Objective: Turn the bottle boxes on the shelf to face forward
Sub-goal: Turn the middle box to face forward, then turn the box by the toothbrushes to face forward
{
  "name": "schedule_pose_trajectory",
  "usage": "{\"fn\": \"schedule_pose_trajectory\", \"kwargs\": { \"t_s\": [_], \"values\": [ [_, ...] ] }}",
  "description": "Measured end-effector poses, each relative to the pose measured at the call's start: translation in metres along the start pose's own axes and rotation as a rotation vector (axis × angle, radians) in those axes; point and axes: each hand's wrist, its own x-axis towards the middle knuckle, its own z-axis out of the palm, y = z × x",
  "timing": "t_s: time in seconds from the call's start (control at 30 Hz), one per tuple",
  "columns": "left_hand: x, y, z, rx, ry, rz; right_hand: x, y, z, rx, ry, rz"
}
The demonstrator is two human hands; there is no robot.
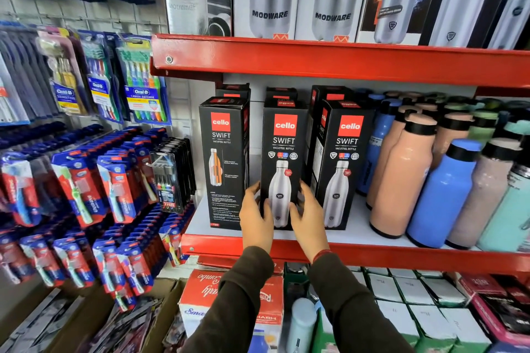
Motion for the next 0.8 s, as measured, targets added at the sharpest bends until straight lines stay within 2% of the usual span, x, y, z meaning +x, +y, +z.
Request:
{"fn": "schedule_pose_trajectory", "kwargs": {
  "t_s": [0.2, 0.33, 0.43, 0.53, 0.63, 0.8],
  "values": [
    [-0.012, 0.003, -0.012, -0.046, 0.013, 0.073, -0.024, -0.009, 0.004, 0.107, 0.244, -0.097],
    [-0.014, 0.007, -0.031, -0.018, 0.088, 0.199, -0.035, -0.021, 0.014, 0.134, 0.308, -0.149],
    [-0.008, 0.007, -0.049, 0.063, 0.202, 0.287, -0.040, -0.033, 0.027, 0.211, 0.227, -0.191],
    [0.006, 0.001, -0.067, 0.109, 0.289, 0.204, -0.040, -0.044, 0.049, 0.214, 0.062, -0.206],
    [0.021, -0.007, -0.084, 0.115, 0.184, 0.087, -0.034, -0.050, 0.070, 0.169, -0.120, -0.120],
    [0.044, -0.027, -0.110, 0.071, -0.059, -0.050, -0.025, -0.061, 0.097, 0.117, -0.206, 0.016]
  ]
}}
